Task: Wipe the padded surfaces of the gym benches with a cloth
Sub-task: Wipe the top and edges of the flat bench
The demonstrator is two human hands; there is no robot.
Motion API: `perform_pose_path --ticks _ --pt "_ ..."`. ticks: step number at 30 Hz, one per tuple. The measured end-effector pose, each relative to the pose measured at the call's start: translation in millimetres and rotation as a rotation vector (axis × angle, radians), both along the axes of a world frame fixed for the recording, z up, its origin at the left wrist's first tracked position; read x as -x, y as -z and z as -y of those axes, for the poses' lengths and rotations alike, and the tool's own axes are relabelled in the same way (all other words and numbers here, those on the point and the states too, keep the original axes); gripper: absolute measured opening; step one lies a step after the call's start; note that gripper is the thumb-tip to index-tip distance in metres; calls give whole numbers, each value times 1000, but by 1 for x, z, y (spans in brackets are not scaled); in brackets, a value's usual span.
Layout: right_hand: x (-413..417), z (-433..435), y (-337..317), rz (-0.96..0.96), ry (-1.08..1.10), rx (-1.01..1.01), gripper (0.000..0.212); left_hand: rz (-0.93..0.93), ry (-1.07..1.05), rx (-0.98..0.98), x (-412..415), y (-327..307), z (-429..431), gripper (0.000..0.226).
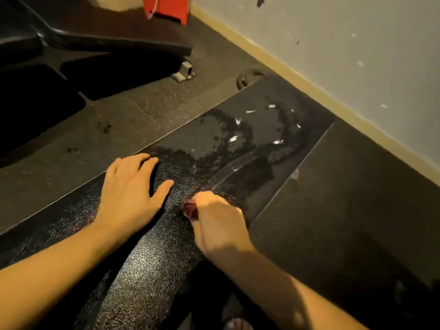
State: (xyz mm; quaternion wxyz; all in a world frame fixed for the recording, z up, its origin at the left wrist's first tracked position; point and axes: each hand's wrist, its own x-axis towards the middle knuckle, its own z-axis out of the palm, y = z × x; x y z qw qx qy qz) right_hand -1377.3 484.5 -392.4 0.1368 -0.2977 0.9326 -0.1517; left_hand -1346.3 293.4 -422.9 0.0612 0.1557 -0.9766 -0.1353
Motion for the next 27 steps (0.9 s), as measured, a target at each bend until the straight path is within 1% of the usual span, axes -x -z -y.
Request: perform_pose_path --ticks 1,2,4,6,8,9,10,11,13,14,15,16,17,19,20,21,22,23,24,25,27 --pt "10 -12 -2 -5 6 -9 21 28 -10 -12 -1 -4 -4 76" --pt "30 -27 -3 -47 67 -1 20 56 -8 -10 -1 -8 -8 80" --pt "87 -58 0 -129 270 -14 13 123 9 13 -1 -16 -15 94" --pt "143 -73 1 -216 459 -77 9 200 0 9 2 -22 -17 110" --pt "169 -51 1 -253 594 -53 11 272 -1 6 7 -30 -16 124" --pt "165 -33 1 -222 635 -3 12 303 10 10 9 -34 -15 130" --pt "152 -15 3 -188 614 42 12 333 21 16 12 -39 -14 134" --pt "127 3 0 -148 504 73 12 368 30 17 14 -43 -12 136" --pt "66 18 -5 -96 164 118 11 442 16 -1 15 -53 -12 141" --pt "44 12 -9 -60 9 119 17 474 -5 -11 15 -56 -13 143" --pt "39 -2 -15 -16 -113 115 22 507 -27 -10 15 -58 -15 143" --pt "53 -16 -15 2 -156 87 24 536 -45 4 14 -60 -17 142" --pt "77 -29 -16 -9 -146 18 22 556 -54 23 15 -61 -19 141" --pt "145 -51 -8 -120 72 -107 18 581 -59 52 17 -61 -20 141" --pt "179 -56 -3 -180 209 -151 20 591 -55 67 18 -61 -21 142" --pt "207 -54 -1 -267 341 -121 25 594 -49 88 19 -59 -20 142" --pt "226 -43 2 -334 420 -84 27 595 -46 104 20 -56 -19 142" --pt "233 -25 2 -354 462 -54 24 598 -45 109 21 -54 -18 142" --pt "225 -3 0 -273 485 -51 17 607 -46 104 22 -51 -17 142" --pt "206 17 -1 -184 437 -59 11 632 -49 96 23 -50 -17 143" --pt "153 48 -10 15 224 6 13 685 -53 92 26 -51 -17 145"
